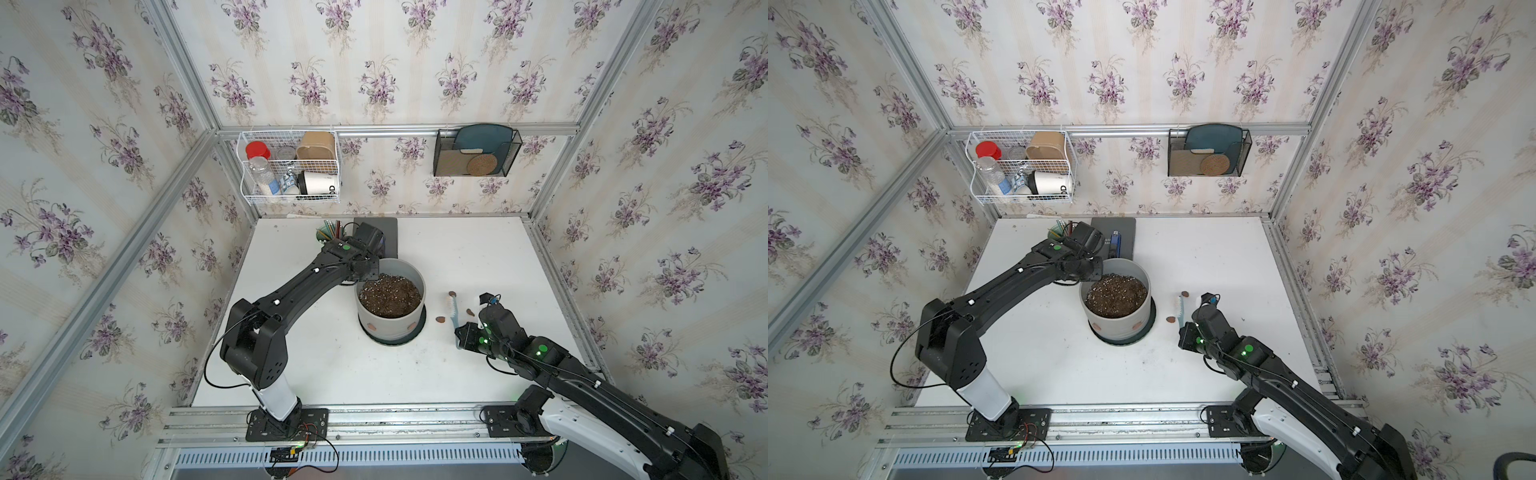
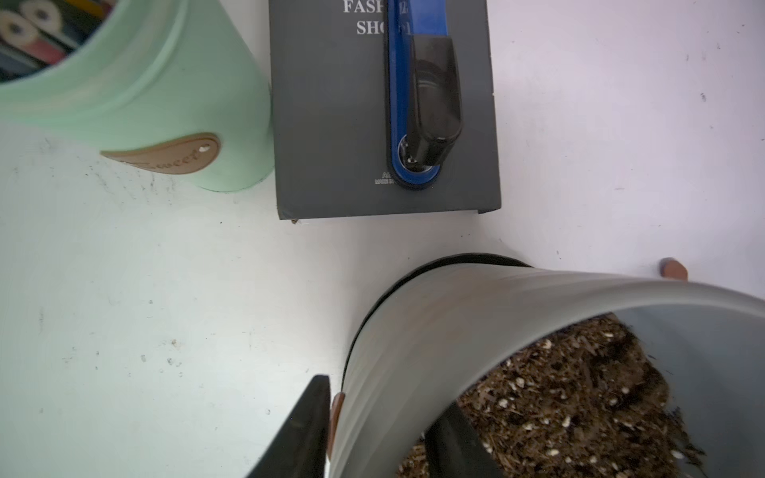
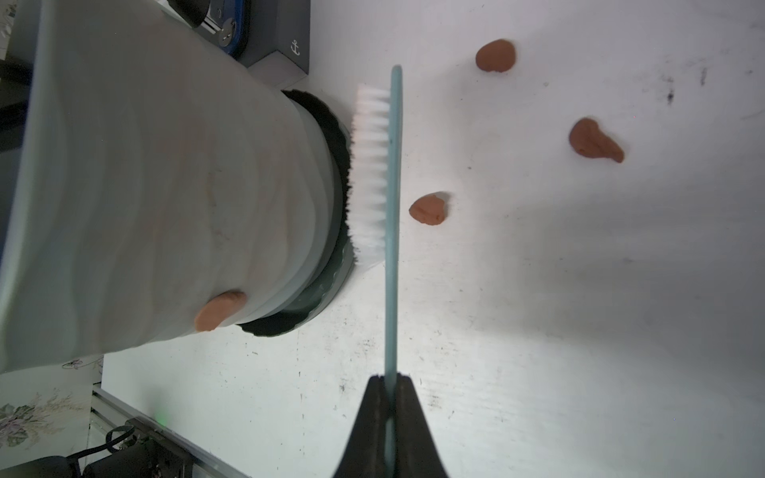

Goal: Scrub the dried mud off the ceramic pot
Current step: Rotate the pot on the tray.

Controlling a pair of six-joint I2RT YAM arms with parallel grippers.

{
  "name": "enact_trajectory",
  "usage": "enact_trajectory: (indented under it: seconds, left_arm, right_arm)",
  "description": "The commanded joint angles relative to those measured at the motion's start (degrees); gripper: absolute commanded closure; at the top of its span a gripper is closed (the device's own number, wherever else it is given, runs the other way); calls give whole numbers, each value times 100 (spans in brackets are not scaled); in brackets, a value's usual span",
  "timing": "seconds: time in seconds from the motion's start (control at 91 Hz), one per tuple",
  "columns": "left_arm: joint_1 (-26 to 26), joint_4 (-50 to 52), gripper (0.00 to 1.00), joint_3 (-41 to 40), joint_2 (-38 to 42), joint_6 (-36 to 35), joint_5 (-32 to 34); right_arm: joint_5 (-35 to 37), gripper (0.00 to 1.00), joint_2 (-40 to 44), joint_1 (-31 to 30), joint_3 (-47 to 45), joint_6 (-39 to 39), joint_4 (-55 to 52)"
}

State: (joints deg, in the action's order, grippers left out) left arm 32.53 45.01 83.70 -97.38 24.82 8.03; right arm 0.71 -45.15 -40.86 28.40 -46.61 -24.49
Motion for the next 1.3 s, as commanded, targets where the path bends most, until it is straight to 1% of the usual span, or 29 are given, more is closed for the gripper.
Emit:
enact_trajectory:
  seconds: [0.0, 0.121, 0.275, 0.374, 0.528, 0.604, 0.714, 0.813, 0.912, 1.044, 1.176, 1.286]
  left_arm:
    - [-45, 62, 67, -95, 53, 73, 137]
    - [-61, 176, 78, -210, 222, 134, 216]
    - [-63, 292, 82, -383, 503, 263, 143]
    - [-64, 400, 87, -434, 617, 333, 71]
    - [-59, 354, 89, -572, 771, 458, -292]
    - [-42, 297, 85, -656, 866, 500, -494]
    - [-47, 104, 69, -844, 1056, 479, -718]
    - [-50, 8, 61, -840, 1040, 433, -594]
    - [-100, -11, 60, -673, 939, 424, -383]
    - [-215, -63, 60, -452, 751, 380, -368]
    - [-303, -89, 63, -355, 637, 325, -416]
    - [-334, -117, 66, -478, 679, 316, -453]
  right_arm:
    - [4, 100, 38, -9, -40, -83, 196]
    - [-8, 100, 71, -18, -100, -110, 264]
    - [-20, 100, 67, -44, -164, -147, 369]
    - [-3, 100, 90, -69, -185, -175, 381]
    - [20, 100, 182, -107, -244, -219, 375]
    - [61, 100, 231, -159, -294, -267, 360]
    - [197, 100, 214, -335, -302, -332, 284]
    - [383, 100, 142, -545, -218, -406, 190]
    - [591, 100, 107, -816, -116, -534, 103]
    - [810, 100, -41, -1094, -21, -720, 6]
    - [780, 100, -60, -1165, -68, -836, 107]
    - [820, 100, -208, -1168, -86, -912, 127]
